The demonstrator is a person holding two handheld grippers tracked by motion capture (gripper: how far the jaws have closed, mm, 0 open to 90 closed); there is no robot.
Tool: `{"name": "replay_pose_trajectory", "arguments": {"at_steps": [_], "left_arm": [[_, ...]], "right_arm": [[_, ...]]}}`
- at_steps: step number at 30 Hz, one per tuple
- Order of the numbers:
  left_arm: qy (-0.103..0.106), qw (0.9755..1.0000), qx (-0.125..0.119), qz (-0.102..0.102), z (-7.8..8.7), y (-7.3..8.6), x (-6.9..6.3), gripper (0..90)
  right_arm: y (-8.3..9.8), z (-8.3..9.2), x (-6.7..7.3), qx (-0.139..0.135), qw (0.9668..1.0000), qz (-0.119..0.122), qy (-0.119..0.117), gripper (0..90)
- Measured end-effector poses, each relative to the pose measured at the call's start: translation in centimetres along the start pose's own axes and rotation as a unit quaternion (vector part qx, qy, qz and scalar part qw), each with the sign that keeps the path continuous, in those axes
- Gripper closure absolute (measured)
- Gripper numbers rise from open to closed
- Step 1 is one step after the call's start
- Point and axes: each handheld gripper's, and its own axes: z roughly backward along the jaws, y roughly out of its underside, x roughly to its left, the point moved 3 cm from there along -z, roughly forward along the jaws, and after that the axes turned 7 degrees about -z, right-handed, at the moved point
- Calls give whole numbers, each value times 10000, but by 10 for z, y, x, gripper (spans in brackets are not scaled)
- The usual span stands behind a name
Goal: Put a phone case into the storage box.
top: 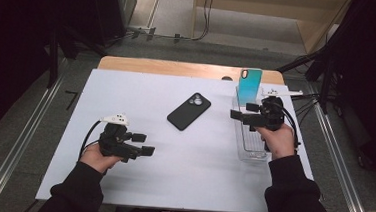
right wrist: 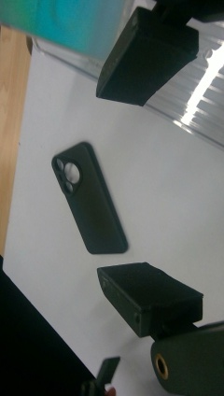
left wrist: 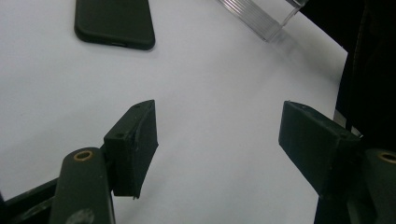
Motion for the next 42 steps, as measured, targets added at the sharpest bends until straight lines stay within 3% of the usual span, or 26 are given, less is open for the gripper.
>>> {"name": "replay_pose_trajectory", "arguments": {"at_steps": [8, 16, 25, 35, 42], "left_arm": [[-53, 10000, 7, -18, 1, 0, 0, 288], [-96, 9999, -9, -28, 1, 0, 1, 287], [-136, 9999, -46, -19, 2, -1, 1, 287], [-257, 9996, -25, -60, -4, -8, 1, 216], [-281, 9996, -47, -78, -11, -19, 3, 140]], "right_arm": [[14, 1, 13, 134, 9994, 120, -311, 115], [32, 1, 20, 263, 9986, 248, -382, 124], [56, 0, 30, 437, 9957, 473, -667, 144], [79, 3, 39, 601, 9920, 788, -776, 153], [91, 6, 42, 674, 9899, 819, -945, 153]]}}
